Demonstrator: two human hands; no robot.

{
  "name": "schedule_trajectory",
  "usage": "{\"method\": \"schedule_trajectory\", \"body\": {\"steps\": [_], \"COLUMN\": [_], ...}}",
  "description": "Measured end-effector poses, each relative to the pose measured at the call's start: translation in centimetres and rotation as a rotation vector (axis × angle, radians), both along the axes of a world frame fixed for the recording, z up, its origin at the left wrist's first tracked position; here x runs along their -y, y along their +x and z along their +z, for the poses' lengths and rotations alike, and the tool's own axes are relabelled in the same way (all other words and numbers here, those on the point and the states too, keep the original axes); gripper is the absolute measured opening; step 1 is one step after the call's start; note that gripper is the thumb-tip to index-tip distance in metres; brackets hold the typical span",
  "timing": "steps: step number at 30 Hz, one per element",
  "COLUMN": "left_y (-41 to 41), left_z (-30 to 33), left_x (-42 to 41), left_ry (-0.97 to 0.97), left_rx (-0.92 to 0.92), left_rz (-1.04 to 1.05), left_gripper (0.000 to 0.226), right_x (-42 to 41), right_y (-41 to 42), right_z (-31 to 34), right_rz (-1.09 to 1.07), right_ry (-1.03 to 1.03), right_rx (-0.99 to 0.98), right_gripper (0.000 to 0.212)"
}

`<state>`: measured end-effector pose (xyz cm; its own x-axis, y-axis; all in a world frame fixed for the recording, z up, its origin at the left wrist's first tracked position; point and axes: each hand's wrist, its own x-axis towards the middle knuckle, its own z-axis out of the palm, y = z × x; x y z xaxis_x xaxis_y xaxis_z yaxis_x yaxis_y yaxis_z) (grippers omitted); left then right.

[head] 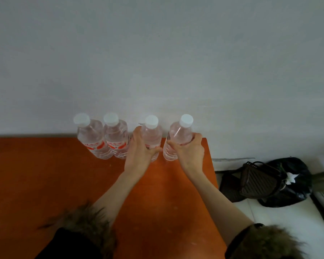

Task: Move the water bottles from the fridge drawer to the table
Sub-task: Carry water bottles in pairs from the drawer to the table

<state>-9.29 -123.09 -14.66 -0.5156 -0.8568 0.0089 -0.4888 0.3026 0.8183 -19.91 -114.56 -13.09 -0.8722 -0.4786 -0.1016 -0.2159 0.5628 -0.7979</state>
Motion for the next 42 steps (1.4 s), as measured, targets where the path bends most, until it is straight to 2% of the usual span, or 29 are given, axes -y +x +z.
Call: {"method": "schedule_trajectory", "body": {"steps": [6,14,18,23,26,32,36,42], "left_y": [0.8,1.6,2.9,3.6,3.0,0.9,0.4,1.7], "left_z": [-0.5,-0.4,-0.4,0.6,2.6,9.4,13.4,17.5], "left_x": [0.1,-0.4,-2.8,-8.6,-12.5,-23.1,-34.2,-53.1], "left_ry": [-0.029,0.044,0.117,0.158,0.000,-0.431,-0.695,-0.918], "left_rx": [0.033,0.041,0.066,0.194,0.168,0.217,0.173,-0.041], "left_rz": [-0.106,-0.140,-0.104,-0.154,-0.345,-0.716,-0.873,-1.127], "left_gripper": [0.078,0.083,0.081,0.072,0.071,0.068,0.082,0.068], "right_x": [-0.8,-2.4,-5.4,-12.7,-18.7,-34.7,-47.5,-67.2], "right_y": [0.7,0.5,0.7,0.6,0.6,2.1,5.8,13.8], "right_z": [-1.0,-0.3,0.2,1.9,3.7,8.8,12.0,15.7], "right_rz": [0.071,0.224,0.274,0.347,0.341,0.120,-0.066,-0.344], "right_ry": [-0.007,0.007,0.185,0.412,0.493,0.607,0.638,0.763], "right_rx": [-0.029,0.036,-0.037,-0.280,-0.412,-0.606,-0.675,-0.680], "right_gripper": [0.072,0.069,0.078,0.079,0.077,0.089,0.084,0.083]}}
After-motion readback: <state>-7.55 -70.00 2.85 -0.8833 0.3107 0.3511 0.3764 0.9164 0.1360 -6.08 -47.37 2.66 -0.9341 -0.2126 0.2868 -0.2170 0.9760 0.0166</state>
